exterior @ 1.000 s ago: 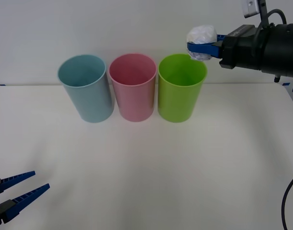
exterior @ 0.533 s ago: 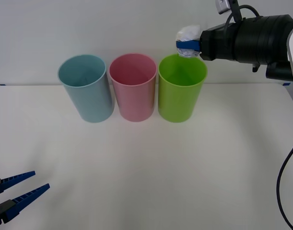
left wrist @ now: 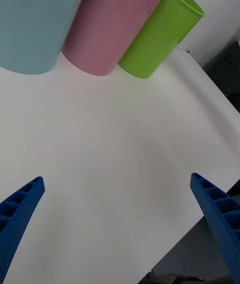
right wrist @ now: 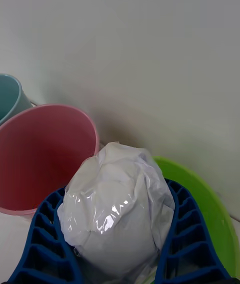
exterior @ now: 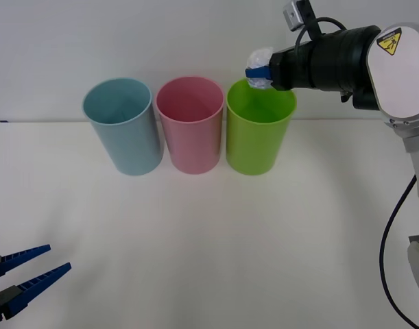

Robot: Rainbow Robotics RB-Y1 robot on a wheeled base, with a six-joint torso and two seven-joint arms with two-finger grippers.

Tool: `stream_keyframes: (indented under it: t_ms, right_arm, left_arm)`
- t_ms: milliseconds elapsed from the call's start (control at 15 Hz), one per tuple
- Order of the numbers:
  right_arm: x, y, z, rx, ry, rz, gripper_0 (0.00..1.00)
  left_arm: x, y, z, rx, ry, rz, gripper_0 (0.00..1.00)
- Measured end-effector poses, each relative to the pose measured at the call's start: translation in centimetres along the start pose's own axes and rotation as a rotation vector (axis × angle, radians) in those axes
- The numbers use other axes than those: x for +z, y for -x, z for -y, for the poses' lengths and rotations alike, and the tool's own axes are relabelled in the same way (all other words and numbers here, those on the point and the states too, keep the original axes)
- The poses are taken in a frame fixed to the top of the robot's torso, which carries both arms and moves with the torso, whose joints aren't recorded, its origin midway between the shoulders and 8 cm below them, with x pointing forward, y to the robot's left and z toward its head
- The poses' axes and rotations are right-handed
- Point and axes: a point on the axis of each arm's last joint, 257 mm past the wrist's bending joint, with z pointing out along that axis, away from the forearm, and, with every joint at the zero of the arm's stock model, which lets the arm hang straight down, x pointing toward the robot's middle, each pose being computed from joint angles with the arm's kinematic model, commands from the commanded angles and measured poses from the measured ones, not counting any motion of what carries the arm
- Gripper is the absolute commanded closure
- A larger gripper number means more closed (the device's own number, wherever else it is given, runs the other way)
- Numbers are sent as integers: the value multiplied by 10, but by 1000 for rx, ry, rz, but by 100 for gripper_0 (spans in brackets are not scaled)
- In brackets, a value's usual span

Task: Put cans in the blue bin and PET bottles in the pink bin and trash in the green bin.

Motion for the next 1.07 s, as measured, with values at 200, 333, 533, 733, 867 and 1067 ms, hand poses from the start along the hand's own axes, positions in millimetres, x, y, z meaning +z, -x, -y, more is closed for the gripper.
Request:
stream_keyframes:
  t_ms: [200, 333, 533, 733, 867, 1067]
  right_arm:
    - [10, -6, 4, -2, -10, -23, 100]
    - [15, -7, 5, -2, -16, -32, 100]
    - [19, -15, 8, -6, -26, -54, 100]
    - [21, -19, 11, -29, -32, -66, 100]
    - [22, -20, 11, -33, -32, -67, 100]
    - [23, -23, 14, -43, -43, -77, 100]
  left_arm:
    - [0, 0, 0, 0, 0, 0, 0]
    - [0, 0, 0, 0, 0, 0, 0]
    - [0, 0, 0, 0, 0, 0, 0]
    - [0, 0, 0, 0, 0, 0, 0]
    - [0, 0, 0, 0, 0, 0, 0]
    - [0, 0, 0, 0, 0, 0, 0]
